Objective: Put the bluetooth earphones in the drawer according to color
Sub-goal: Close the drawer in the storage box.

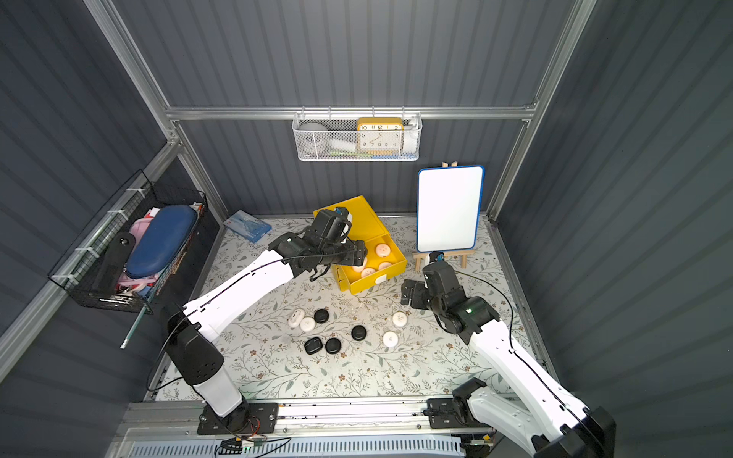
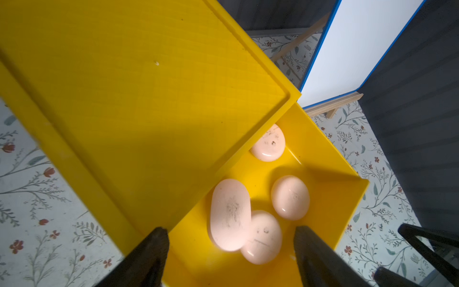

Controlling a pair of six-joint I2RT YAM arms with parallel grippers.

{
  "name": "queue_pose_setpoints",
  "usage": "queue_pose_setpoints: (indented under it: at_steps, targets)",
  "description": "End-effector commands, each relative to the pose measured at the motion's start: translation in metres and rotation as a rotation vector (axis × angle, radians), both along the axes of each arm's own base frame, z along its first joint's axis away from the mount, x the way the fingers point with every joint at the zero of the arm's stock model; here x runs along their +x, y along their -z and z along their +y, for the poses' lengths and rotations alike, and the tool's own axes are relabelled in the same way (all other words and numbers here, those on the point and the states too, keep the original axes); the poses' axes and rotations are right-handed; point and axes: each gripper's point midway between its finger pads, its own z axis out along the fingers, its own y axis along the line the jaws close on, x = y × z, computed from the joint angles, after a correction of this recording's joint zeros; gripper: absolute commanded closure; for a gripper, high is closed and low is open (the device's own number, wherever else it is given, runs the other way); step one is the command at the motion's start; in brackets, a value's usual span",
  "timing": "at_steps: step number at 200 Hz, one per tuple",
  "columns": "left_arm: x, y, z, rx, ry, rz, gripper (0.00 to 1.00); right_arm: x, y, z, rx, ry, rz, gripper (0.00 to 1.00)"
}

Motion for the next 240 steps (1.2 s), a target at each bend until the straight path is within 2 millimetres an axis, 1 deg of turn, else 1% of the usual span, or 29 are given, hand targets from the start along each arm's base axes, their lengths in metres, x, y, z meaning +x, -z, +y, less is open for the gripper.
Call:
queue_pose_setpoints:
  at_steps: [1,22,35,46,73,87,95,113,125,128,133,138,141,153,174,186,188,190,206,227,240]
  targets:
    - [0.003,-0.04,0.015,0.0,-0.028,-0.103,0.12,0.001,0.0,0.01,0.02,-0.053,0.002,0.01]
    - [0.02,-0.057,0.027,0.002,-0.078,-0.141,0.09,0.0,0.0,0.019,0.042,-0.098,0.01,0.01]
    - [0.036,-0.064,0.037,-0.007,-0.1,-0.164,0.08,0.001,0.0,0.024,0.06,-0.12,0.015,0.02]
    - [0.047,-0.066,0.044,-0.026,-0.11,-0.162,0.07,0.002,0.0,0.029,0.076,-0.136,0.019,0.05]
    - [0.081,-0.065,0.074,-0.042,-0.174,-0.163,0.06,0.005,-0.003,0.035,0.102,-0.149,0.021,0.14]
    - [0.097,-0.061,0.087,-0.047,-0.197,-0.156,0.06,0.008,-0.004,0.037,0.115,-0.144,0.021,0.21]
    - [0.105,-0.059,0.093,-0.051,-0.208,-0.151,0.06,0.01,-0.005,0.039,0.124,-0.141,0.023,0.28]
    - [0.124,-0.047,0.103,-0.057,-0.222,-0.125,0.06,0.016,-0.006,0.044,0.145,-0.14,0.026,0.41]
    - [0.135,-0.035,0.105,-0.059,-0.223,-0.101,0.06,0.019,-0.005,0.045,0.155,-0.137,0.038,0.5]
    - [0.138,-0.032,0.105,-0.061,-0.223,-0.096,0.06,0.023,-0.009,0.048,0.165,-0.139,0.018,0.51]
    - [0.141,-0.027,0.105,-0.062,-0.218,-0.087,0.06,0.025,-0.01,0.05,0.173,-0.14,0.015,0.57]
    - [0.145,-0.022,0.103,-0.063,-0.213,-0.076,0.06,0.028,-0.01,0.051,0.177,-0.141,0.015,0.6]
    - [0.146,-0.022,0.102,-0.067,-0.208,-0.075,0.06,0.029,-0.01,0.052,0.181,-0.14,0.016,0.62]
    - [0.151,-0.01,0.095,-0.071,-0.189,-0.052,0.06,0.035,-0.012,0.057,0.197,-0.147,0.015,0.71]
    - [0.153,0.005,0.09,-0.075,-0.17,-0.026,0.07,0.044,-0.016,0.064,0.224,-0.157,0.005,0.77]
    - [0.152,0.014,0.09,-0.069,-0.17,-0.016,0.07,0.049,-0.023,0.067,0.244,-0.157,-0.021,0.78]
    - [0.152,0.016,0.09,-0.069,-0.17,-0.013,0.07,0.052,-0.017,0.068,0.24,-0.154,-0.004,0.79]
    - [0.152,0.017,0.091,-0.069,-0.17,-0.013,0.07,0.054,-0.016,0.069,0.242,-0.154,-0.002,0.79]
    - [0.149,0.029,0.091,-0.062,-0.169,0.003,0.09,0.065,-0.019,0.076,0.273,-0.158,-0.023,0.8]
    - [0.145,0.039,0.091,-0.069,-0.161,0.013,0.11,0.082,-0.023,0.084,0.319,-0.153,-0.045,0.81]
    - [0.143,0.044,0.09,-0.069,-0.157,0.023,0.12,0.092,-0.029,0.089,0.345,-0.156,-0.064,0.82]
